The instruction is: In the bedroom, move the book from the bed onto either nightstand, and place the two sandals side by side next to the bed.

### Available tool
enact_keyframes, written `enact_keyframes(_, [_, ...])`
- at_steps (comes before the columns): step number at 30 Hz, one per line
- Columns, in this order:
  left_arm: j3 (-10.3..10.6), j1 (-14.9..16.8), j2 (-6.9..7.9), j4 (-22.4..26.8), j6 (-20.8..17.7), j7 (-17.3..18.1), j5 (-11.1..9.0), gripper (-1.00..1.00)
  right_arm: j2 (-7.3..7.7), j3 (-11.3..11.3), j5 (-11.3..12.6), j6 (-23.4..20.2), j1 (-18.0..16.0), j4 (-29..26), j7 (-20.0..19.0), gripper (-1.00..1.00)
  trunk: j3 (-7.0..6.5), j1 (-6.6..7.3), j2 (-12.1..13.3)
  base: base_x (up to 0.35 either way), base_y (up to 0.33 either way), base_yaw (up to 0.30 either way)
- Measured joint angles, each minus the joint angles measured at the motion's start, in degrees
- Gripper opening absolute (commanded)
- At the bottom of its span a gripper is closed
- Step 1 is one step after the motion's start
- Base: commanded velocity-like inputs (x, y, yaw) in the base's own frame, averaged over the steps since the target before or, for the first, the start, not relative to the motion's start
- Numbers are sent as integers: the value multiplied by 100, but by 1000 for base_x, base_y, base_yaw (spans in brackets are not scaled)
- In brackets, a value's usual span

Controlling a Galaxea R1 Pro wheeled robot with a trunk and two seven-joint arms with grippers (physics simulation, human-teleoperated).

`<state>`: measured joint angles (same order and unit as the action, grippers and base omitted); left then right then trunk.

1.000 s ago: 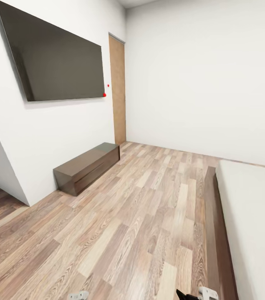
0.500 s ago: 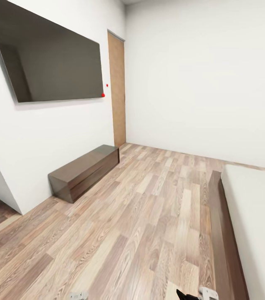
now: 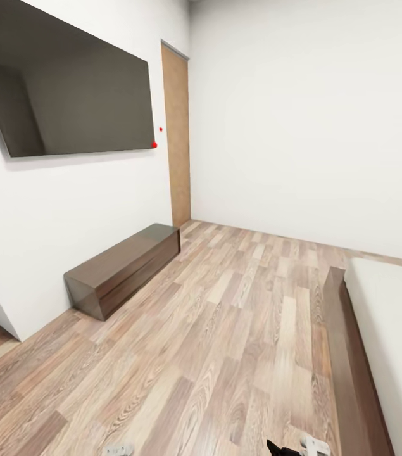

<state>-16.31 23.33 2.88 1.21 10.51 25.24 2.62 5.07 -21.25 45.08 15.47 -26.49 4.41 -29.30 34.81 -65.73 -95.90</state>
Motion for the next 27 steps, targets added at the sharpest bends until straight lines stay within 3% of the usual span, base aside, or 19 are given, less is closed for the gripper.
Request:
enact_keyframes(16, [0, 1, 0, 0, 0, 0, 0, 100, -2, 0, -10, 0, 0, 0, 0, 100, 0, 0, 0, 331, 0, -5])
enact_keyframes(27, [0, 2, 0, -1, 0, 0, 0, 100, -2, 2, -10, 0, 1, -1, 0, 100, 0, 0, 0, 331, 0, -190])
